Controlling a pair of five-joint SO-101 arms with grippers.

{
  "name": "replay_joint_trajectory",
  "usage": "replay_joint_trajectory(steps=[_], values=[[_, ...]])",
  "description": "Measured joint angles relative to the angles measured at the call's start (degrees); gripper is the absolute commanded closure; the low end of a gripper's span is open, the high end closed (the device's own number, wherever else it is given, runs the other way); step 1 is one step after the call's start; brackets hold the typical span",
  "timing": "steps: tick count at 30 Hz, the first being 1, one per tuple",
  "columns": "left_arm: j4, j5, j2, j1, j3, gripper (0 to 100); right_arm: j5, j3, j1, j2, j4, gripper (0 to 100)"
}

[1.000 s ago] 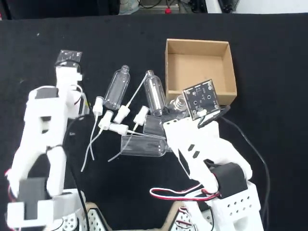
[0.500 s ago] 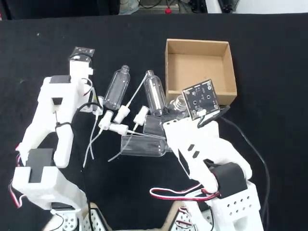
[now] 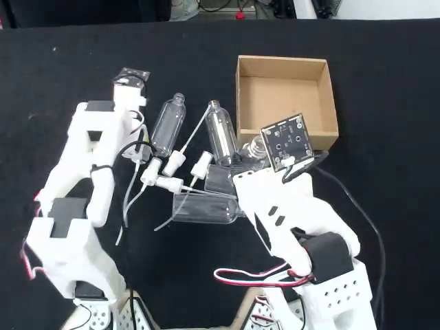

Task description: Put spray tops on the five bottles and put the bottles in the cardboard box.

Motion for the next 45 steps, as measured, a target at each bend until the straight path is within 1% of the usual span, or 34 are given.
replay_joint_trajectory(steps=[7,14,17,27,38,42,43,45], values=[[0.5,0.0,6.4,0.0,-3.4,81,0.0,0.0,0.0,0.0,0.0,77.0],[-0.1,0.1,6.7,-1.8,-3.9,81,0.0,0.0,0.0,0.0,0.0,77.0],[-0.3,0.0,7.0,-2.0,-5.9,81,0.0,0.0,0.0,0.0,0.0,77.0],[-0.8,-7.8,7.6,-2.0,-8.7,81,0.0,0.0,0.0,0.0,0.0,77.0],[-0.6,-8.6,13.2,-2.2,-12.0,81,0.0,0.0,0.0,0.0,0.0,77.0],[1.6,-8.6,13.5,-2.1,-13.3,81,0.0,0.0,0.0,0.0,0.0,77.0],[1.8,-8.5,13.5,-2.1,-13.5,82,0.0,0.0,0.0,0.0,0.0,77.0],[2.0,-8.5,13.5,-2.0,-13.5,88,0.0,0.2,0.0,0.0,0.0,77.0]])
